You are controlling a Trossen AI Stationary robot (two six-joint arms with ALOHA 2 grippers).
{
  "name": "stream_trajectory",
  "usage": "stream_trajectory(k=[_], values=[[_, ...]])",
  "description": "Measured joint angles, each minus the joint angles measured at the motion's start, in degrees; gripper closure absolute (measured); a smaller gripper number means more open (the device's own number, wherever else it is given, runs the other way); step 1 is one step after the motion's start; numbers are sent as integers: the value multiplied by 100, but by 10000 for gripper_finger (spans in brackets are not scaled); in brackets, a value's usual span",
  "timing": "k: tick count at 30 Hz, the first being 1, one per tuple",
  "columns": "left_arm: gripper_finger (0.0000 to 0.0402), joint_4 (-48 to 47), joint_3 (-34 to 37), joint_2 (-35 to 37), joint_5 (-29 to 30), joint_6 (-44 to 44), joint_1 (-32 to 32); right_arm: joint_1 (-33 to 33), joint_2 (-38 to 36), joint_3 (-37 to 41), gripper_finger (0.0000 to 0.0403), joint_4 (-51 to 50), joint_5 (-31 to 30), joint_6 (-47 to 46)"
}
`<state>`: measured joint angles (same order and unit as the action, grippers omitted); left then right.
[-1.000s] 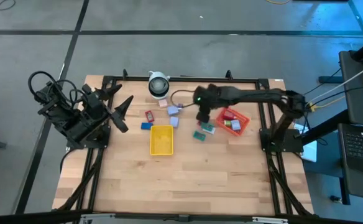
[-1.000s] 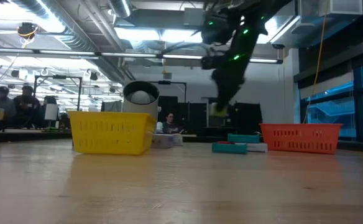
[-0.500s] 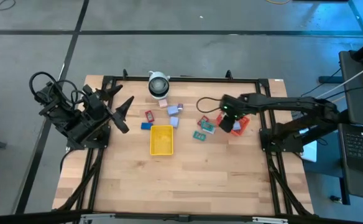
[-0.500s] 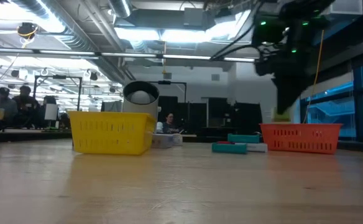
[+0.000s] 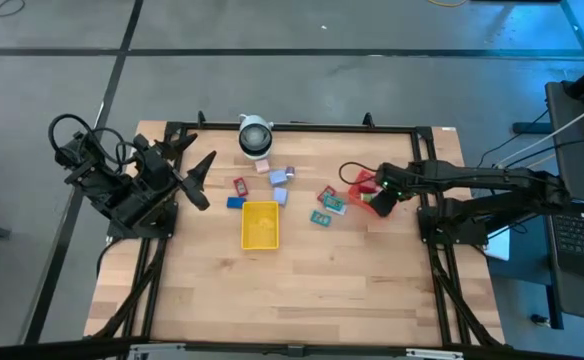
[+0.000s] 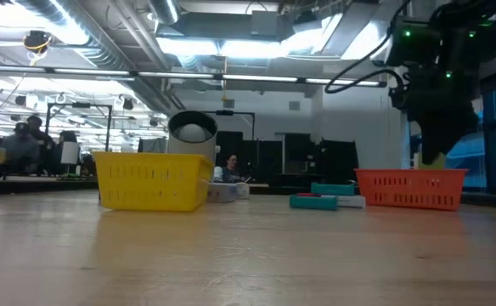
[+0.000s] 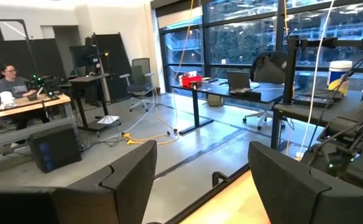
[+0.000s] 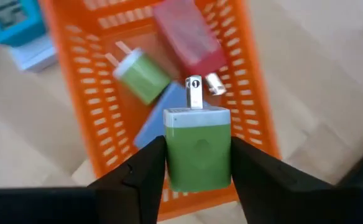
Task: Pick & Place Office items
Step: Put the green charger adapter into the orange basket, then put the bottom blue charger adapter into the orange basket
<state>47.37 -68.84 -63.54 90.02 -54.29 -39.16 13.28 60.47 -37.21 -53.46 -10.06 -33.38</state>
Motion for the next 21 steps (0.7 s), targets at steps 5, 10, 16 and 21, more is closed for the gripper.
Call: stream_trajectory(k=[5,10,16,21], values=[[151,26,0,1,0,20,0,0,0,56,224,-165,-348,-622],[151,33,0,-23,0,56,-22,0,0,61,222,-184,-407,-837],[151,33,0,-23,0,58,-22,0,0,62,221,-172,-388,-1035],[151,28,0,-23,0,58,-22,0,2,68,220,1002,187,-1250]])
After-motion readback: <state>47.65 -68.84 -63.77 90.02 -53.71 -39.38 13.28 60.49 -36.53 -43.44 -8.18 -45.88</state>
